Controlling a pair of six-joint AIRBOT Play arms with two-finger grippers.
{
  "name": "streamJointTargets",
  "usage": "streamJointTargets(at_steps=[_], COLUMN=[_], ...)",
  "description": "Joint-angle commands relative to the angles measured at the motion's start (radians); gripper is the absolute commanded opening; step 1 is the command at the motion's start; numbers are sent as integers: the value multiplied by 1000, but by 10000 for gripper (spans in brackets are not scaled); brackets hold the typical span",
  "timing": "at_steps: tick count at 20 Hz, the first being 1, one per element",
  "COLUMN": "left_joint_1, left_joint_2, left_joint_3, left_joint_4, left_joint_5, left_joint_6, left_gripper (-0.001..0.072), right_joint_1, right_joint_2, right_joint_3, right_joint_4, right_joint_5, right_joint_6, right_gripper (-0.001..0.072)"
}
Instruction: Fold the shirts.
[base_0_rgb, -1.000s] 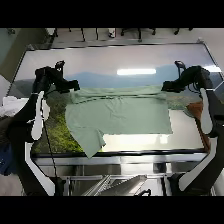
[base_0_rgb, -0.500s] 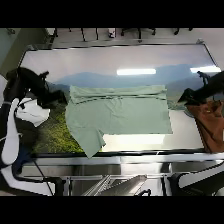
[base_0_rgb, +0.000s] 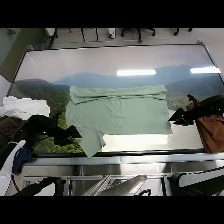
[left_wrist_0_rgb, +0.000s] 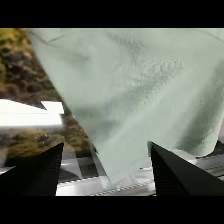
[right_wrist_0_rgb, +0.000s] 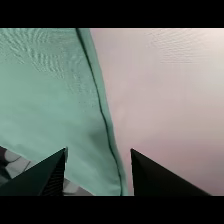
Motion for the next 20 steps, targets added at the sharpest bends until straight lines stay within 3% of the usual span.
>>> streamJointTargets(at_steps=[1, 5, 7, 10, 11, 17, 20], left_joint_1=[-59, -103, -103, -103, -103, -144, -174], left_joint_2=[-31, -106, -105, -66, -39, 204, 288], left_joint_3=[-53, -50, -26, 51, 71, 119, 119], left_joint_4=[-58, -84, -80, -79, -78, 141, 193], left_joint_5=[-100, -162, -156, -79, -54, 287, 301], left_joint_6=[8, 9, 11, 23, 23, -119, -148], left_gripper=[594, 586, 25, 27, 27, 26, 26], right_joint_1=[7, 48, 71, 85, 83, 83, 87], right_joint_2=[-36, -48, -47, -36, -23, 98, 145], right_joint_3=[-29, -29, -29, -29, -29, -29, -30], right_joint_4=[15, 33, 34, 26, 11, -312, -319], right_joint_5=[59, 36, 5, -58, -64, -28, -18], right_joint_6=[-28, -40, -50, -53, -41, 143, 170], right_gripper=[503, 500, 307, 68, 21, 20, 21])
